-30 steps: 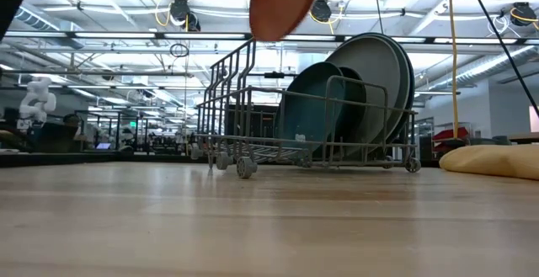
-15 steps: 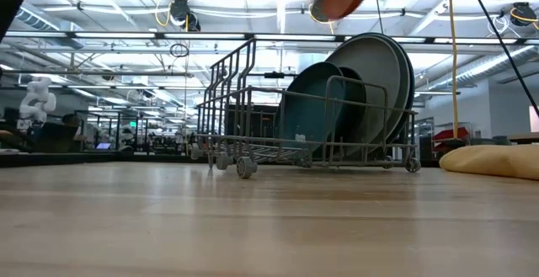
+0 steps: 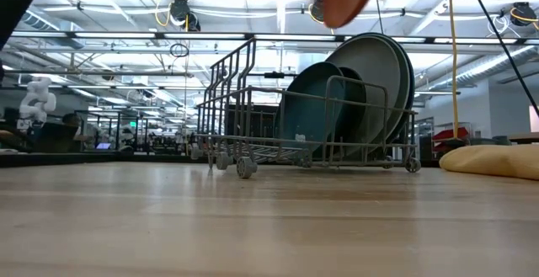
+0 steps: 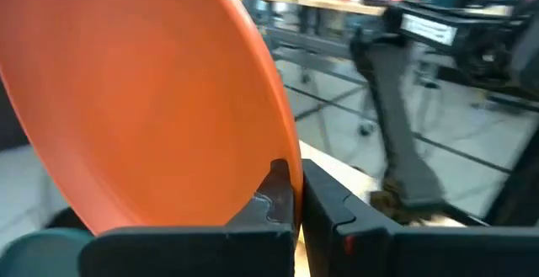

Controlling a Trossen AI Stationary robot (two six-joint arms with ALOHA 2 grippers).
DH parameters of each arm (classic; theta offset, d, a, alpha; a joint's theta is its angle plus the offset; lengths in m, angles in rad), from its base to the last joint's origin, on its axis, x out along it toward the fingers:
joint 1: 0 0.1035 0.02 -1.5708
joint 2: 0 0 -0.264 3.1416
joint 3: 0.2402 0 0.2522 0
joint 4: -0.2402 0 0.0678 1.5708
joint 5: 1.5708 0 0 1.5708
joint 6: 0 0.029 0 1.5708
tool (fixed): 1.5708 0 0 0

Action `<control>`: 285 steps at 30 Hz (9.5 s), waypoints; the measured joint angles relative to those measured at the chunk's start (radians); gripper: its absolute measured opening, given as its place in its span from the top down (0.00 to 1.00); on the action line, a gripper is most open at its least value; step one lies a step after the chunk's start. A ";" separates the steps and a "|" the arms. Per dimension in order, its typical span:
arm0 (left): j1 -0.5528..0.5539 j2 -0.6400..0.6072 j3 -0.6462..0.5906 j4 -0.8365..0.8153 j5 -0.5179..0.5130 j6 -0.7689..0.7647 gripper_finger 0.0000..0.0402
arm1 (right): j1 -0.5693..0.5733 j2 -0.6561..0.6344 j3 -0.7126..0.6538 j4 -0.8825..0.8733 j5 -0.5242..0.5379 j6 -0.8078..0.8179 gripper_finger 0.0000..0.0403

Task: Sort dishes
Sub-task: Put the orange plate into the dish rack

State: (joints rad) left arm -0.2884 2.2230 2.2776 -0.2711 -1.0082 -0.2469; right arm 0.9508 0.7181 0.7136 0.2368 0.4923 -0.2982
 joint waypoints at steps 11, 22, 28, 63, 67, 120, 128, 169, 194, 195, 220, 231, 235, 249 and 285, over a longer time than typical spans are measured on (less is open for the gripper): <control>-0.124 -0.056 -0.001 0.209 0.141 0.420 1.00 | 0.000 0.000 0.000 -0.040 0.002 0.002 0.54; -0.194 -0.271 0.000 0.148 0.386 0.751 1.00 | 0.000 0.000 0.000 -0.026 0.002 -0.001 0.54; -0.129 -0.384 0.000 -0.022 0.445 0.752 1.00 | 0.000 0.000 0.000 -0.023 0.002 -0.001 0.54; 0.153 -0.612 -1.232 0.808 0.244 -0.689 1.00 | 0.000 0.000 0.000 -0.033 0.005 -0.031 0.54; 0.148 -0.612 -1.215 0.645 0.192 -0.844 1.00 | 0.000 0.000 0.000 -0.042 0.004 -0.029 0.54; 0.239 -0.543 -1.155 0.507 0.401 -1.057 0.95 | 0.000 0.000 0.000 -0.031 0.004 -0.009 0.54; 0.248 -0.543 -1.155 0.500 0.406 -1.053 0.92 | 0.000 0.000 0.000 -0.032 0.004 -0.009 0.54; 0.244 -0.603 -1.156 0.414 0.439 -0.905 0.48 | 0.000 0.000 0.000 -0.039 0.004 -0.010 0.54; 0.257 -0.602 -1.155 0.519 0.485 -0.788 0.99 | 0.000 0.000 0.000 -0.034 0.004 -0.009 0.54; 0.257 -0.602 -1.155 0.540 0.485 -0.769 0.99 | 0.000 0.000 0.000 -0.032 0.004 -0.009 0.54; 0.263 -0.606 -1.248 0.745 0.570 -0.682 1.00 | 0.000 0.000 0.000 -0.029 0.004 -0.009 0.54; 0.264 -0.605 -1.247 0.738 0.636 -0.674 1.00 | 0.000 0.000 0.000 -0.027 0.004 -0.009 0.54; 0.279 -0.605 -1.247 0.739 0.638 -0.740 1.00 | 0.000 0.000 0.000 -0.024 0.004 -0.009 0.54; 0.304 -0.599 -1.213 0.717 0.685 -0.816 1.00 | 0.000 0.000 0.000 -0.025 0.004 -0.011 0.54; 0.267 -0.532 -1.176 0.797 0.662 -0.764 1.00 | 0.000 0.000 0.000 -0.051 0.005 -0.009 0.54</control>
State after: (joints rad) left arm -0.0212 1.6913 1.1019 0.5261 -0.3458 -1.0114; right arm 0.9508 0.7185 0.7133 0.1860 0.4969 -0.3077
